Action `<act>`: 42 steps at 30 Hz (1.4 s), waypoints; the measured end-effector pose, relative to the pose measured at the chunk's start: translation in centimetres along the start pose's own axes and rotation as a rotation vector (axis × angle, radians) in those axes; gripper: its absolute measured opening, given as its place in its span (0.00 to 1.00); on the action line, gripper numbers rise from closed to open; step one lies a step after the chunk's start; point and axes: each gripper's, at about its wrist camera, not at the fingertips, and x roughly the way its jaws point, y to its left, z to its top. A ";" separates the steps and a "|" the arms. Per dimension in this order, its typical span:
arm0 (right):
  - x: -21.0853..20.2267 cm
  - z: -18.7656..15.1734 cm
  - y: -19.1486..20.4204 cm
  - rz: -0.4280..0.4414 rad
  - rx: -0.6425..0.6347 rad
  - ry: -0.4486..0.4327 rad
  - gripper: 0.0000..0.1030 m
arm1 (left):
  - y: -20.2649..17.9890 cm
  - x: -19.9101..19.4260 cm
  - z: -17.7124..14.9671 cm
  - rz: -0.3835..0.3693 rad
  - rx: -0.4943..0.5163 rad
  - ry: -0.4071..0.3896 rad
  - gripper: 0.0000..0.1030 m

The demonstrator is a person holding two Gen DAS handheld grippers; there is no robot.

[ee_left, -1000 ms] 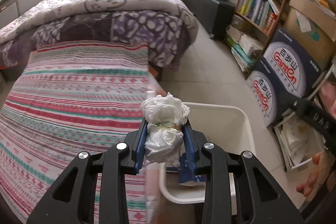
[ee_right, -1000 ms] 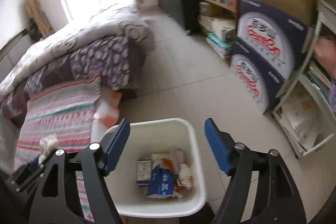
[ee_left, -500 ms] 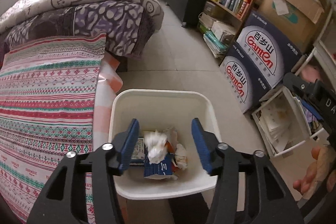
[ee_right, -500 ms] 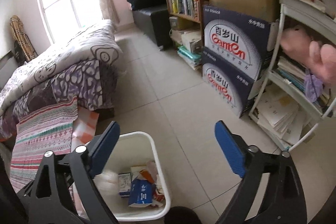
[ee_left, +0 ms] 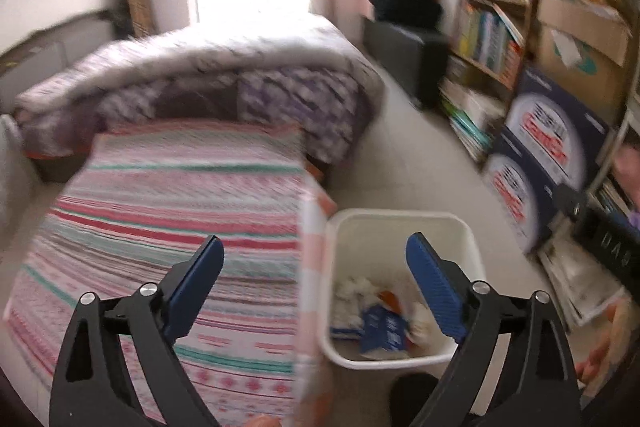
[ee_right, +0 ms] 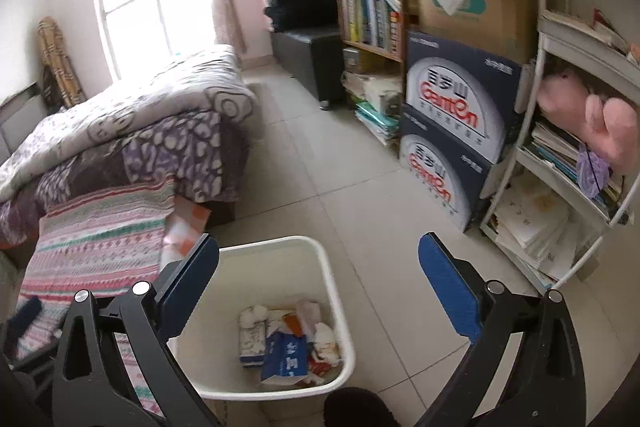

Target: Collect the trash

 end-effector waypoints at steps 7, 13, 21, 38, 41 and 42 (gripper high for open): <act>-3.4 -1.5 5.0 0.092 -0.111 -0.101 0.93 | 5.2 -4.4 -0.3 0.230 -0.083 -0.148 0.93; -4.5 -2.9 8.8 0.136 -0.189 -0.107 0.93 | 9.1 -5.0 -1.1 0.265 -0.161 -0.075 0.93; -4.1 -4.0 11.5 0.181 -0.182 -0.066 0.93 | 11.9 -5.3 -2.0 0.289 -0.188 -0.067 0.93; -3.6 -4.7 13.8 0.227 -0.187 -0.044 0.93 | 13.9 -4.5 -2.4 0.293 -0.224 -0.030 0.93; -3.7 -4.7 13.7 0.229 -0.187 -0.043 0.93 | 13.8 -4.4 -2.4 0.292 -0.221 -0.029 0.93; -3.7 -4.7 13.8 0.227 -0.186 -0.043 0.93 | 13.7 -4.4 -2.4 0.292 -0.220 -0.028 0.93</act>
